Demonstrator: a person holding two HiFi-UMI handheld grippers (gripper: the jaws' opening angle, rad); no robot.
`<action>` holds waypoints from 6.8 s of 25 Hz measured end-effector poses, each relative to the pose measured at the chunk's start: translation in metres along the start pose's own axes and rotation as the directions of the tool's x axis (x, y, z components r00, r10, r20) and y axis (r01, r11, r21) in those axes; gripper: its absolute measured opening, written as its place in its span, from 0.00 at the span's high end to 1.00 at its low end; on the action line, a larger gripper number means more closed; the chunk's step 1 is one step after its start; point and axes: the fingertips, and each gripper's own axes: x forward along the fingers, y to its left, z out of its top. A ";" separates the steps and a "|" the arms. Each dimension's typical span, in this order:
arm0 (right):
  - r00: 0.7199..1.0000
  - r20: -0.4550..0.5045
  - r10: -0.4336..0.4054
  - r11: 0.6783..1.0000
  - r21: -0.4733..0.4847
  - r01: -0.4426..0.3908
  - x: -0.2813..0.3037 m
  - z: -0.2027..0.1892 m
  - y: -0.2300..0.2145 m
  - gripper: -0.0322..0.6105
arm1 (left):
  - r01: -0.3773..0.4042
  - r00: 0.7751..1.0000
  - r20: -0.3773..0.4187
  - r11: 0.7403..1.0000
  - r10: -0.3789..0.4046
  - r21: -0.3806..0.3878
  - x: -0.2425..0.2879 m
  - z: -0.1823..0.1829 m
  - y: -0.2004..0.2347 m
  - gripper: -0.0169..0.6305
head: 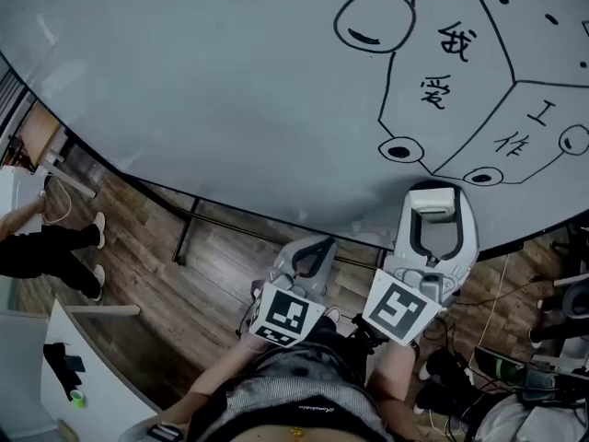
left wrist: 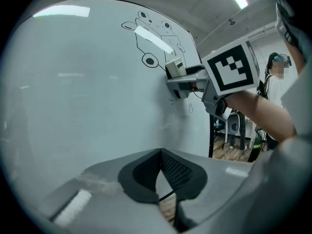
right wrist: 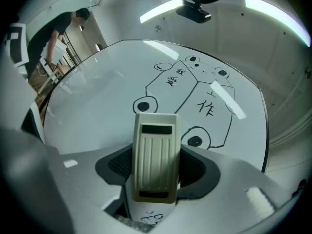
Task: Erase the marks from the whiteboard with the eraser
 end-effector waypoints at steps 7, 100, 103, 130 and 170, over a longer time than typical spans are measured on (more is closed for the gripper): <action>1.000 -0.006 -0.008 1.000 0.012 0.008 -0.008 -0.029 -0.042 0.55 | -0.015 1.000 0.010 1.000 0.015 0.023 0.014 0.018 -0.030 0.97; 1.000 0.018 0.002 0.988 0.153 -0.005 -0.005 -0.043 0.077 0.55 | 0.248 0.966 -0.103 0.963 -0.238 0.102 0.005 -0.025 -0.018 0.97; 0.996 0.093 -0.015 0.993 0.114 0.005 -0.010 -0.026 0.074 0.55 | 0.254 0.964 -0.109 0.961 -0.242 0.106 0.003 -0.028 -0.017 0.97; 0.993 0.096 0.072 0.996 -0.063 -0.066 -0.026 -0.113 -0.011 0.55 | 0.248 0.968 -0.066 0.964 -0.243 0.097 0.054 0.010 -0.110 0.97; 0.945 0.297 0.138 0.980 -0.180 -0.087 0.005 0.026 0.108 0.55 | 0.154 0.979 -0.135 0.988 -0.151 0.018 0.021 -0.042 0.019 0.97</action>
